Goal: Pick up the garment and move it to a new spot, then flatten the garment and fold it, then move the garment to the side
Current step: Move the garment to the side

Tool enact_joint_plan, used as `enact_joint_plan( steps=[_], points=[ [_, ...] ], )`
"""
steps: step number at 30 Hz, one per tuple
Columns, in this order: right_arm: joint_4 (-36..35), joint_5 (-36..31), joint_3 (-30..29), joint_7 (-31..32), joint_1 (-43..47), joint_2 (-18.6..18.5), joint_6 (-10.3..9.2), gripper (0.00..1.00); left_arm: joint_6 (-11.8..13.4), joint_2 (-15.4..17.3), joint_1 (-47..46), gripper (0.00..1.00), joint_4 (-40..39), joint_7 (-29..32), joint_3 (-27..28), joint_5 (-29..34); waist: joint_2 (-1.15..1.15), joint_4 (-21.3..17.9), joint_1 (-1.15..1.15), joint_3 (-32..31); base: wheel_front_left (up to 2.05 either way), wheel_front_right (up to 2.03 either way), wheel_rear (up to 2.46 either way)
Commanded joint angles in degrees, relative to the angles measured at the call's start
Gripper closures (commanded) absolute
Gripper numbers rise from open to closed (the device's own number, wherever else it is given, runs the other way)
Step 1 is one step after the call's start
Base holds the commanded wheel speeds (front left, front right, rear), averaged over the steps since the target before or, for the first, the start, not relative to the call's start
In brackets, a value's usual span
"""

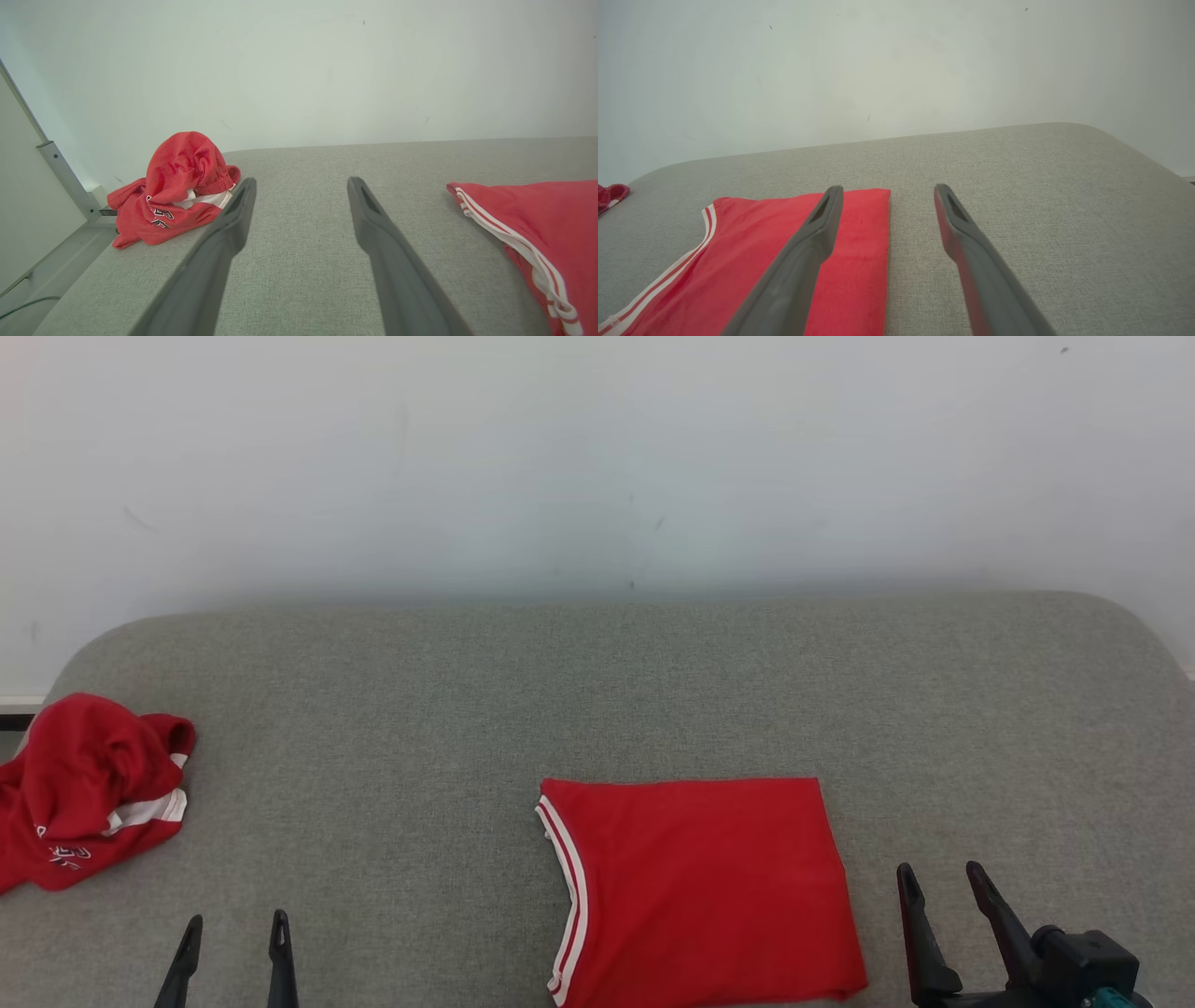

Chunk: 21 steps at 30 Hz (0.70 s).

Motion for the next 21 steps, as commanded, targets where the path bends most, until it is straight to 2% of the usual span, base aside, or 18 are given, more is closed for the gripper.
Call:
enact_joint_plan(
  steps=[1, 12, 21],
  points=[
    [0.1, 0.1, -0.1, 0.1, 0.4, 0.2, -0.13, 0.00, 0.1, 0.3, 0.2, 0.00, -0.2, -0.3, -0.1, -0.2, 0.00, 0.1, 0.00, 0.0, 0.00, 0.00, 0.00],
    [6.1, 0.3, 0.8, 0.2, -6.4, -1.4, -0.13, 0.00, 0.4, 0.0, -2.0, 0.00, 0.5, 0.1, -1.6, 0.3, 0.00, 1.8, 0.00, 1.5, 0.00, 0.00, 0.00],
    [19.8, 0.5, 1.7, 1.4, -16.2, -3.5, -0.13, 0.00, 0.3, -1.0, -4.9, 0.00, 1.5, -0.5, -3.9, 0.8, 0.00, 4.6, 0.00, 4.4, 0.00, 0.00, 0.00]
  ],
)
